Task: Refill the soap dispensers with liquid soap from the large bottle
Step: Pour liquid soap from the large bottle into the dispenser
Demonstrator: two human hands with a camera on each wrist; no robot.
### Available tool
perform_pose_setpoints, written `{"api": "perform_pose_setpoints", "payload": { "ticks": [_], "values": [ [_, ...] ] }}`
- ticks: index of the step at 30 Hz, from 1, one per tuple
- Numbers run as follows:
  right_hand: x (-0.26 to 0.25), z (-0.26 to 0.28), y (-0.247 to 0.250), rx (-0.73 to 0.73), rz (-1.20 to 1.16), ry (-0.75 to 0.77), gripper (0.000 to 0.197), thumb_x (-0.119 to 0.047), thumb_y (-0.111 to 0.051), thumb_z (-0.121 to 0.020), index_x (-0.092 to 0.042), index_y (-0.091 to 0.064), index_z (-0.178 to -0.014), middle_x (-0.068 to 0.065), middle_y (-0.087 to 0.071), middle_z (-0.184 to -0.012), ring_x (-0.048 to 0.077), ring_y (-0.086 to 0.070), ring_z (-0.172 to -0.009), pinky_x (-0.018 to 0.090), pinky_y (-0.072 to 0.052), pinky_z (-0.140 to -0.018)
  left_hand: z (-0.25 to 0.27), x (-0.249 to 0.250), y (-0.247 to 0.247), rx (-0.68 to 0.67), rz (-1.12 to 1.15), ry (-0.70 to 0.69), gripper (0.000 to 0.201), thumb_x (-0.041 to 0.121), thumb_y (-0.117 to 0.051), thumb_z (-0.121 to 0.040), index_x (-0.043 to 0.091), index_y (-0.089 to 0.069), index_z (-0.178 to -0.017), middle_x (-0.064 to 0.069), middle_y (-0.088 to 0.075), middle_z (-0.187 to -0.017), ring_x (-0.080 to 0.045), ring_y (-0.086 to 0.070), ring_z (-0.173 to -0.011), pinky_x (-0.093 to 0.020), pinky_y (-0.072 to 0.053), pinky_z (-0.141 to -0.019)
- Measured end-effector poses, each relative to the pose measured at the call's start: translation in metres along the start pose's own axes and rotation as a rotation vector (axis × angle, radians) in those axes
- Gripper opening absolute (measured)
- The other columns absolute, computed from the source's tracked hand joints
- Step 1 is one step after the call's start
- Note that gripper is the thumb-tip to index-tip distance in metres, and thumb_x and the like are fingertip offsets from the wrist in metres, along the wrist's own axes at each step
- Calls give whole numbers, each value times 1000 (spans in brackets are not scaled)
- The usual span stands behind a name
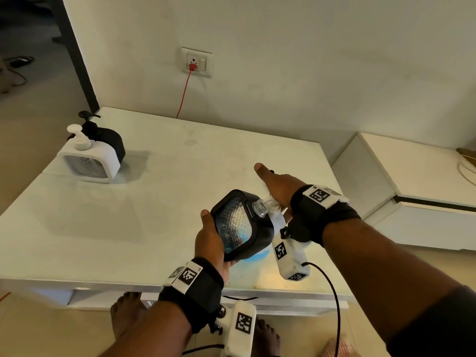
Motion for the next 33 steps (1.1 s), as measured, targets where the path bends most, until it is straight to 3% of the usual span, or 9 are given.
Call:
{"api": "perform_pose_setpoints", "payload": {
  "ticks": [4, 8, 11, 16, 20, 24, 25, 29, 33],
  "values": [
    [3, 1, -5, 107, 38, -3, 67, -81, -27, -86, -25, -56, -109, 6, -62, -103, 26, -56, -93, 39, -46, -92, -1, 0, 1, 7, 2, 7, 48, 66, -30, -105, 30, -63, -104, -8, -68, -111, -30, -67, -101, -49, -57, -94],
    [8, 1, -4, 161, 19, -10, 73, -69, -35, -94, -16, -48, -143, 9, -61, -131, 30, -59, -109, 36, -44, -96, 0, -1, 0, 19, 15, 14, 48, 65, -33, -105, 29, -65, -107, -9, -69, -113, -32, -67, -104, -51, -57, -94],
    [8, 4, -5, 177, 51, -1, 70, -65, -36, -96, -17, -44, -146, 9, -54, -141, 32, -52, -124, 40, -38, -105, 0, -1, 1, 25, 20, 13, 47, 64, -33, -105, 28, -64, -103, -10, -69, -114, -34, -67, -106, -55, -56, -97],
    [3, 4, -2, 72, 12, 14, 82, -86, -27, -83, -24, -49, -134, 10, -61, -124, 30, -59, -104, 41, -45, -97, -1, 0, 1, 18, 6, 8, 56, 66, -31, -105, 27, -62, -128, -13, -67, -129, -35, -66, -111, -54, -55, -100],
    [-1, 9, 7, -58, -82, 4, 101, -87, -24, -82, -10, -38, -147, 19, -65, -114, 39, -63, -103, 54, -49, -97, 0, 0, 0, 18, 3, 17, 56, 67, -30, -104, 28, -61, -129, -14, -66, -133, -37, -65, -116, -55, -54, -103],
    [2, 3, 0, 34, 10, 16, 88, -83, -23, -86, -14, -51, -132, 9, -64, -108, 32, -61, -106, 40, -45, -96, 0, 0, 0, 29, 0, 11, 51, 67, -30, -105, 29, -59, -123, -13, -65, -131, -36, -64, -114, -53, -55, -101],
    [2, 3, -1, 59, 22, 6, 83, -82, -24, -86, -15, -54, -126, 9, -64, -111, 33, -61, -109, 39, -45, -96, -1, -1, 0, 33, -2, 14, 51, 67, -31, -104, 29, -59, -124, -13, -64, -130, -35, -65, -112, -54, -54, -101],
    [4, 2, -3, 129, 19, -17, 74, -68, -32, -95, -16, -43, -147, 10, -52, -144, 32, -56, -119, 37, -42, -101, -3, -4, 2, 42, -9, 21, 58, 69, -32, -103, 27, -58, -134, -14, -65, -130, -36, -67, -110, -57, -54, -102],
    [8, 5, -3, 176, 56, 1, 68, -62, -34, -98, -17, -41, -148, 11, -51, -145, 33, -49, -128, 41, -36, -109, -3, -4, 1, 44, -2, 24, 58, 69, -33, -103, 26, -59, -133, -14, -67, -127, -36, -68, -109, -57, -55, -101]
  ]
}}
Point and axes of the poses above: each hand's wrist, its own z-axis away from the middle knuckle, its own y-axis out of the back of the hand, x = y × z, the point moved 1 cm from there along -z, towards the middle knuckle
